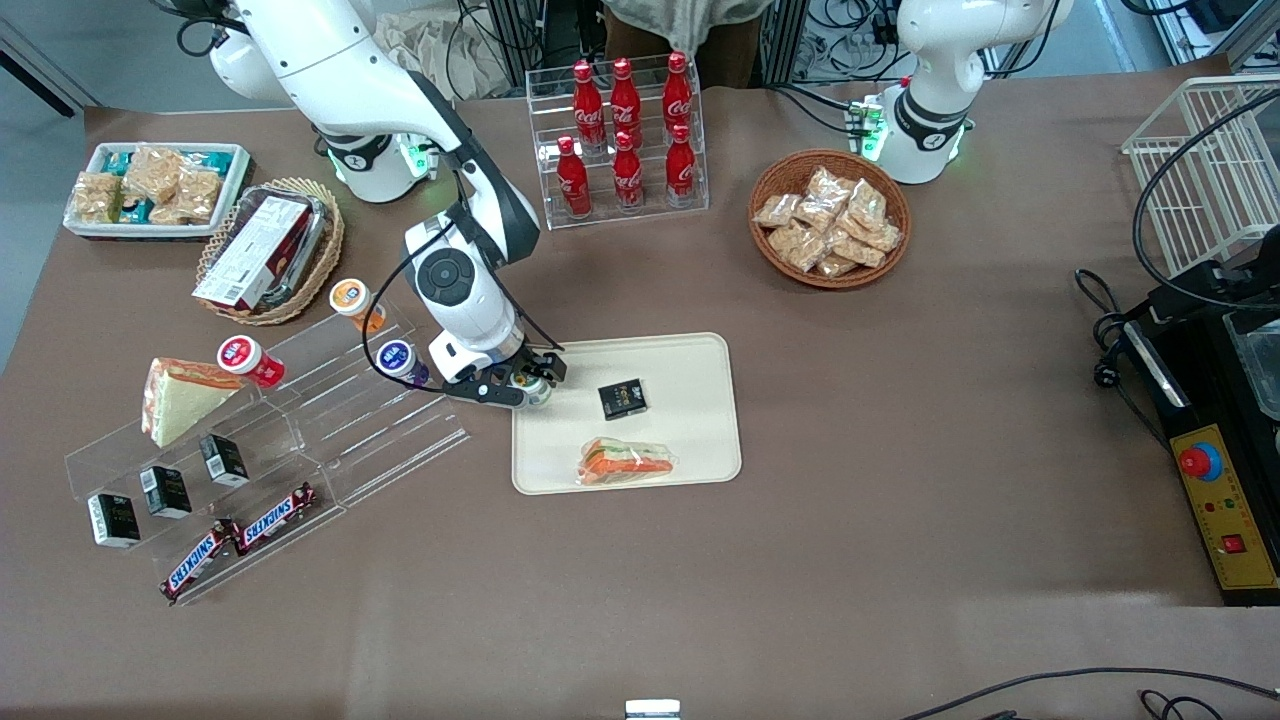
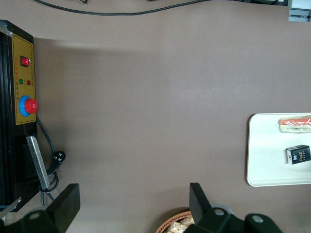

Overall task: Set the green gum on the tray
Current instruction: 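Lower the bottle onto the tray and open the right gripper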

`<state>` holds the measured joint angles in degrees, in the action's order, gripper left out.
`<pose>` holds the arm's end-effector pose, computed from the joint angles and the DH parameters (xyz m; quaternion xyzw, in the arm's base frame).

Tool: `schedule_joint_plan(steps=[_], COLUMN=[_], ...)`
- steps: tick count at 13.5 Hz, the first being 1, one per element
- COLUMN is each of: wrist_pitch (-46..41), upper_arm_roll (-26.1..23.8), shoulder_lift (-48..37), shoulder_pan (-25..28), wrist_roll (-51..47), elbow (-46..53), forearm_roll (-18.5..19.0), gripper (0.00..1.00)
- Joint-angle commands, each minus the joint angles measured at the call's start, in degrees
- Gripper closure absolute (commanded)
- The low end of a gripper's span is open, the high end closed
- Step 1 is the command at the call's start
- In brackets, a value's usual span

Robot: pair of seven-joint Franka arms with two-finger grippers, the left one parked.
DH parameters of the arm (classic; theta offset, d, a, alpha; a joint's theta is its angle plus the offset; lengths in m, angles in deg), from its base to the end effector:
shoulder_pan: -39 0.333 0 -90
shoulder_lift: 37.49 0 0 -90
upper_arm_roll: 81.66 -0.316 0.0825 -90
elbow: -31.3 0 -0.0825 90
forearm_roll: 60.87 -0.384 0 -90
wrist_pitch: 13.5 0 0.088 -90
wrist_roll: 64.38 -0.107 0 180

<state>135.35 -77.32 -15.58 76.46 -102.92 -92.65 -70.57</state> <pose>0.4806 0.3095 0.2221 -0.9925 0.1151 -0.0037 0.0417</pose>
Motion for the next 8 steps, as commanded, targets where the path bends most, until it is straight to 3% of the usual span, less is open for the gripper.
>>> schedule_joint_plan(steps=[1, 3, 6, 8], wrist_pitch=[0.66, -3.61, -25.99, -35.60], upper_arm_roll=[0.41, 0.50, 0.59, 0.50], shoulder_lift=[-0.37, -3.26, -8.44, -12.40], shoulder_pan=[0.68, 0.33, -0.02, 0.41], wrist_roll=[-0.75, 0.13, 0.22, 0.92], elbow=[-0.06, 1.25, 12.03, 17.67], forearm_roll=[-0.23, -0.05, -0.05, -0.05], gripper=[0.00, 0.00, 0.00, 0.00])
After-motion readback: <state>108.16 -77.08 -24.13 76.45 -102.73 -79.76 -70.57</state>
